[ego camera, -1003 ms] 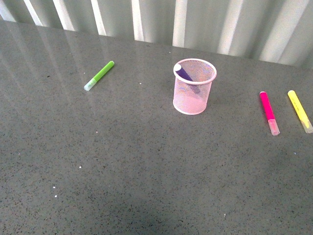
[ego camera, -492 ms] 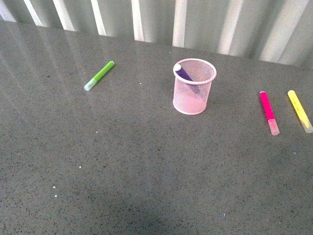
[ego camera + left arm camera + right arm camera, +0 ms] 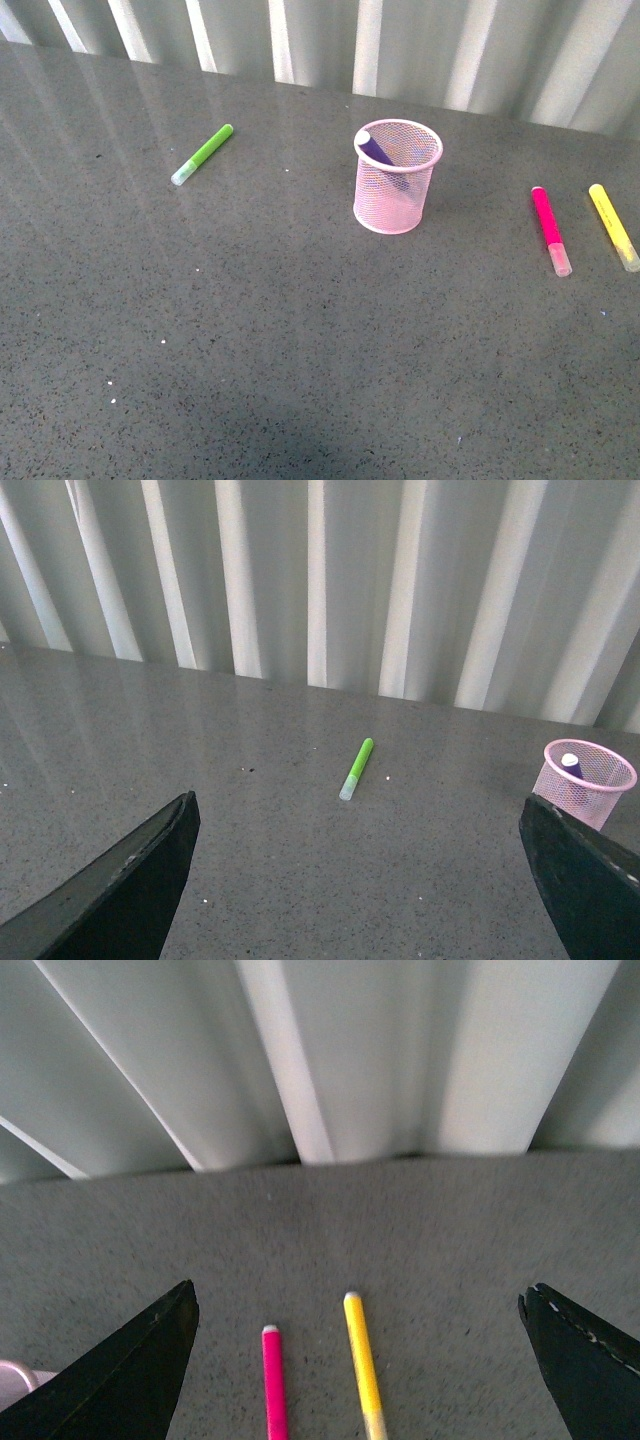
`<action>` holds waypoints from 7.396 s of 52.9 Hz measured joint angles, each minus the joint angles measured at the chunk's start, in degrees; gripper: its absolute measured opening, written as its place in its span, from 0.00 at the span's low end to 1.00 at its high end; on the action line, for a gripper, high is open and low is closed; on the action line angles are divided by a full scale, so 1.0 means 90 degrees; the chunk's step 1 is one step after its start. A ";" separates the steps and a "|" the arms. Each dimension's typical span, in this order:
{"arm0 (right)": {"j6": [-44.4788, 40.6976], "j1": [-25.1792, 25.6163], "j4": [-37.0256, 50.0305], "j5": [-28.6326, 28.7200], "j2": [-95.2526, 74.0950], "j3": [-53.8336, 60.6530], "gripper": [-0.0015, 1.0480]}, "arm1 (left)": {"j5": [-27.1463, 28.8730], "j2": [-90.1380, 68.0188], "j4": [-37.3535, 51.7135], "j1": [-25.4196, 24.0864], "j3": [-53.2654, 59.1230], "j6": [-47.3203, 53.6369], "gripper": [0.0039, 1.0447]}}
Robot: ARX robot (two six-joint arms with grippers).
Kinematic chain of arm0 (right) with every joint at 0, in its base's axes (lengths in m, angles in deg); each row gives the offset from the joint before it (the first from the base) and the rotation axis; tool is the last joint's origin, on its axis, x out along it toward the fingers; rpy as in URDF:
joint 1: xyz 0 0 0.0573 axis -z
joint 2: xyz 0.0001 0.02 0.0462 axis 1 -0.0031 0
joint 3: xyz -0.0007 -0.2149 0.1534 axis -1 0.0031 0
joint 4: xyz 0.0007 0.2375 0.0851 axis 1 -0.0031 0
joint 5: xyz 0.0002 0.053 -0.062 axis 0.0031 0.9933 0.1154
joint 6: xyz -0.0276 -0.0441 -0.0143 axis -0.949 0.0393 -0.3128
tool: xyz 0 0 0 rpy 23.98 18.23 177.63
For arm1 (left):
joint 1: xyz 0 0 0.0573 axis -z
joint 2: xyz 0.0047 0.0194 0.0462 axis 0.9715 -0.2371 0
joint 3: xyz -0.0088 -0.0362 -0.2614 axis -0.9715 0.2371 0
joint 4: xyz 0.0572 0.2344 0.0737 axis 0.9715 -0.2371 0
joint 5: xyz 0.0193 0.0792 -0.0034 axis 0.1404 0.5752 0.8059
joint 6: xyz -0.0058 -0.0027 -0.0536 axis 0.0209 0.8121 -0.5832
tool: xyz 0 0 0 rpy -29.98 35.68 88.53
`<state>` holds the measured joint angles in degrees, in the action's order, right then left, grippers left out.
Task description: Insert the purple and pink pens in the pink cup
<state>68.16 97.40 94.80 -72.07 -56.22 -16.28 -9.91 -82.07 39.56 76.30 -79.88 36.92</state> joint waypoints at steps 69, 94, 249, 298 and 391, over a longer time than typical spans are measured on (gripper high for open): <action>0.0206 -0.1066 -0.1472 -0.0114 -0.5105 -0.3026 0.93 | 0.0000 0.0000 0.0000 0.0000 0.0000 0.0000 0.94; 0.0061 -0.0952 -0.1064 -0.0277 -0.5236 -0.3060 0.44 | 0.0000 0.0000 0.0000 0.0000 0.0000 0.0000 0.94; -0.0204 -0.2421 0.7453 0.1433 -0.4524 -0.0753 0.94 | 0.0000 0.0000 0.0000 0.0000 0.0000 0.0000 0.94; -0.0714 0.1049 0.5136 0.2191 0.2820 0.4886 0.93 | 0.0000 0.0000 0.0000 0.0000 0.0000 0.0000 0.94; -0.0996 -0.0823 -0.0588 0.0041 1.0166 0.6305 0.03 | 0.0000 0.0012 0.0000 0.0000 0.0000 0.0000 0.94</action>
<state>59.20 89.99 89.51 -71.70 35.27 40.46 -9.91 -81.97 39.56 76.30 -79.88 36.92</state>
